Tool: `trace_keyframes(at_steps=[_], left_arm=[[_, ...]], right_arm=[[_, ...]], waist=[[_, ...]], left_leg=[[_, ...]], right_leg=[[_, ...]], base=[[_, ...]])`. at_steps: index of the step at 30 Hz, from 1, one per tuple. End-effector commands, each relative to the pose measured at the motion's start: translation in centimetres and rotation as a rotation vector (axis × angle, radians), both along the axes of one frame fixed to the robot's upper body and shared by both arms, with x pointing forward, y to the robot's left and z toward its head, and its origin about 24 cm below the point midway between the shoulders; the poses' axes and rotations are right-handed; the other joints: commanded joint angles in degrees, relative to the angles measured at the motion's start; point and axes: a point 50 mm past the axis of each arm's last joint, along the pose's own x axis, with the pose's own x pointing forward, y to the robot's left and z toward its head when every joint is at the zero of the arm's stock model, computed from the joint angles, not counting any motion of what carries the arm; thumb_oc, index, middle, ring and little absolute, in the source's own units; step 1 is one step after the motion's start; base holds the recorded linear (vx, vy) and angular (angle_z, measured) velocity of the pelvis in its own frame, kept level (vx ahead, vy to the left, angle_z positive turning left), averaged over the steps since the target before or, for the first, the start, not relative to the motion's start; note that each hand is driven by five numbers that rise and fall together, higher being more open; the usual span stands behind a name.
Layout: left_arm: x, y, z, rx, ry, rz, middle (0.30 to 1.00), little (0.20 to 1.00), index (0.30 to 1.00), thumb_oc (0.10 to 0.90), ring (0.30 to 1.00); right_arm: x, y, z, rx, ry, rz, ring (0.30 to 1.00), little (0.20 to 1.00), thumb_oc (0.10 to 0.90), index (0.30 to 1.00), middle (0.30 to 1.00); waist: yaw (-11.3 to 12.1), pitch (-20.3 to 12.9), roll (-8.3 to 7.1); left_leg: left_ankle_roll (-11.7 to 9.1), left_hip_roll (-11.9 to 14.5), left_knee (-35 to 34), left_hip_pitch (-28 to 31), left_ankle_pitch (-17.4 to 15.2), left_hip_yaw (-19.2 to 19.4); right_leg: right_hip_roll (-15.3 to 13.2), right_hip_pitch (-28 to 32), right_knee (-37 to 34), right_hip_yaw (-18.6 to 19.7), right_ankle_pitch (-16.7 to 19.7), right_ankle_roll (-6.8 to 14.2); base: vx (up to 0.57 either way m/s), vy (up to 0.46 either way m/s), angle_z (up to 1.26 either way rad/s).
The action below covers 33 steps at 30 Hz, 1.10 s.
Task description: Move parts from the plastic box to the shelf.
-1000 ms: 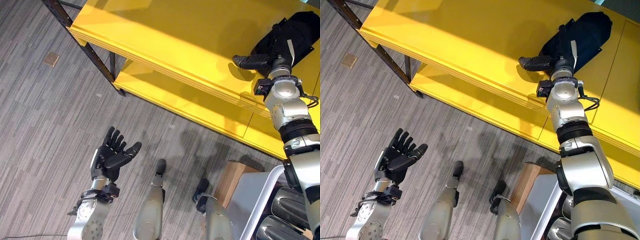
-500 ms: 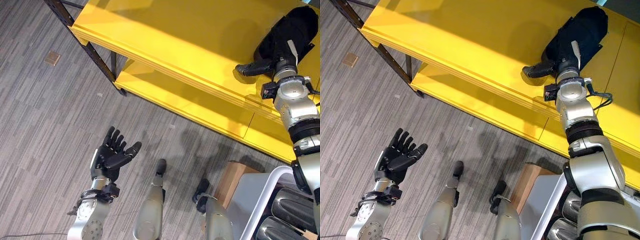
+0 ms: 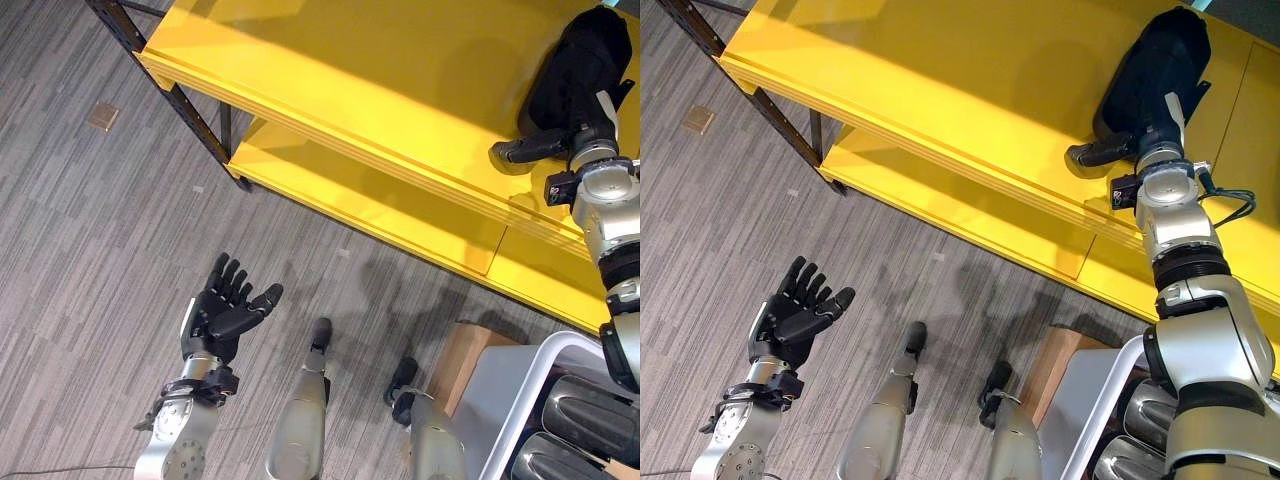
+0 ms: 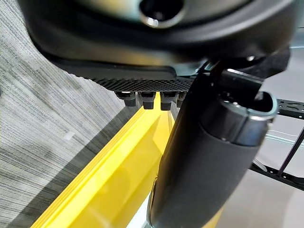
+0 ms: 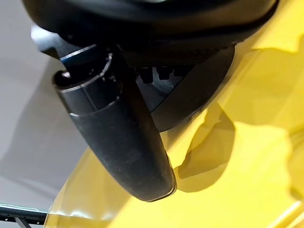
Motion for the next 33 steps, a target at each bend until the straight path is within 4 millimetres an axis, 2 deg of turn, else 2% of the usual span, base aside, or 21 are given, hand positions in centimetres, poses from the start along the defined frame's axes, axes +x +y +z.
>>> trace_keyframes(at_steps=[1, 6, 16, 28, 31, 33], left_arm=[[-0.1, 1.2, 4.3, 0.065, -0.223, 0.017, 1.0, 1.0, 1.0, 0.9, 1.0], [0.0, 1.5, 4.5, 0.073, -0.232, 0.025, 1.0, 1.0, 1.0, 0.9, 1.0], [0.4, 1.7, 5.1, 0.094, -0.257, 0.019, 1.0, 1.0, 1.0, 0.9, 1.0], [0.6, 1.7, 5.3, 0.117, -0.259, 0.007, 1.0, 1.0, 1.0, 0.9, 1.0], [0.6, 1.7, 5.1, 0.116, -0.251, 0.009, 1.0, 1.0, 1.0, 0.9, 1.0], [0.6, 1.6, 5.1, 0.119, -0.248, 0.006, 1.0, 1.0, 1.0, 0.9, 1.0]], right_arm=[[-1.1, -1.3, 3.7, -0.098, -0.104, -0.044, 1.0, 1.0, 0.9, 1.0, 1.0], [-1.6, 0.9, 7.3, -0.169, -0.237, 0.049, 1.0, 1.0, 0.9, 1.0, 1.0], [-3.8, 3.5, 11.9, -0.283, -0.421, 0.163, 1.0, 1.0, 0.9, 1.0, 1.0], [-5.2, 5.0, 12.6, -0.44, -0.439, 0.234, 1.0, 1.0, 0.9, 1.0, 1.0], [-6.3, 5.9, 11.9, -0.469, -0.482, 0.289, 1.0, 1.0, 0.9, 1.0, 1.0], [-6.7, 5.7, 10.9, -0.452, -0.496, 0.291, 1.0, 1.0, 0.9, 1.0, 1.0]], waist=[[-0.33, 0.56, -2.24], [-0.64, -0.05, -2.75], [-1.62, -1.51, -3.91], [-2.54, -2.74, -4.35], [-3.31, -3.43, -4.2], [-3.68, -3.88, -4.19]], left_leg=[[0.42, 1.38, 5.21, 2.73, -9.32, 3.45], [0.33, 1.47, 5.34, 2.98, -9.43, 3.54], [0.26, 1.48, 5.54, 3.57, -9.98, 3.56], [0.2, 1.59, 5.88, 4.6, -10.33, 3.59], [0.22, 1.72, 5.64, 5.49, -10.36, 3.69], [0.26, 1.82, 5.54, 6.05, -10.47, 3.78]], right_leg=[[-1.71, 7.36, -8.43, 2.87, 3.08, 4.19], [-1.67, 7.47, -8.28, 3.02, 2.99, 4.16], [-1.68, 8.17, -8.3, 2.95, 2.89, 4.27], [-1.63, 9.14, -8.11, 3.14, 2.64, 4.3], [-1.72, 9.89, -8.34, 3.12, 2.55, 4.41], [-1.79, 10.46, -8.62, 2.98, 2.56, 4.46]], base=[[0.0, 0.0, 0.0], [0.0, 0.0, 0.0], [0.0, 0.0, 0.0], [0.0, 0.0, 0.0], [0.0, 0.0, 0.0], [0.0, 0.0, 0.0]])
